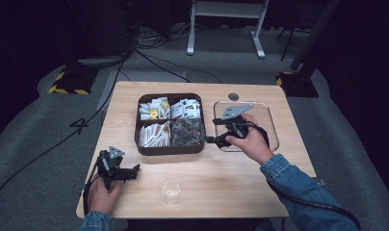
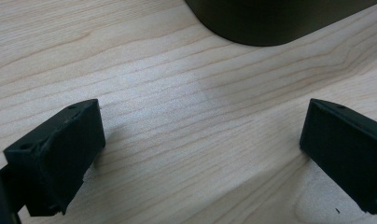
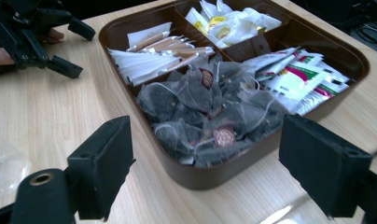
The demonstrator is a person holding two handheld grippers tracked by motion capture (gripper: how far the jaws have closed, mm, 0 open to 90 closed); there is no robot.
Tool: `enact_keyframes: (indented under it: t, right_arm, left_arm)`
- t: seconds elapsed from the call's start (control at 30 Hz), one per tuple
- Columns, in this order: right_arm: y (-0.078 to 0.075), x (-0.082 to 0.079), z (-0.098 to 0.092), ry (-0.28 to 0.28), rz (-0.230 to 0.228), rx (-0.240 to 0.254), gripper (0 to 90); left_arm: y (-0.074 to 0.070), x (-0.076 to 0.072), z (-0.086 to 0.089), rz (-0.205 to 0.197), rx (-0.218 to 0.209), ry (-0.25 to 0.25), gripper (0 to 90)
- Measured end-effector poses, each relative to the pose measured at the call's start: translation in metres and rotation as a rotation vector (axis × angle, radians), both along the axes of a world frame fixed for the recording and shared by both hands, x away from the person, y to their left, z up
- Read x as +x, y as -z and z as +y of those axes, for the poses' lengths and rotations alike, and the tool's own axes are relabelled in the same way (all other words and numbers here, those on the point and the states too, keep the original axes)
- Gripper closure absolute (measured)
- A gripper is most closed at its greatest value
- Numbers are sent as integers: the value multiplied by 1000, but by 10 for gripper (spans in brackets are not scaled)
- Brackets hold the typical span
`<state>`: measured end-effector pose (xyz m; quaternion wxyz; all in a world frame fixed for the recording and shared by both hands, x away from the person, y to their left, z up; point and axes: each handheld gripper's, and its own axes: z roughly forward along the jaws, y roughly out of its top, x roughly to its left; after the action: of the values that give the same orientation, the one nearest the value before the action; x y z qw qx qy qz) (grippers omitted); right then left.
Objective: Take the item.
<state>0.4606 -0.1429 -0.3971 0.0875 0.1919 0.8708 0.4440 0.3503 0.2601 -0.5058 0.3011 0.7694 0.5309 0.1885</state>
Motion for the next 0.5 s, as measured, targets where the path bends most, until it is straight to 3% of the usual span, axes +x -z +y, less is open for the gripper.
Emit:
enact_keyframes:
  t: [0.2, 0.5]
  right_arm:
    - [5, 14, 13, -42, 19, -8, 161]
    - [14, 27, 31, -36, 33, -9, 172]
  left_arm:
    - [0, 0, 0, -2, 1, 0, 4]
    - [0, 0, 0, 0, 0, 0, 3]
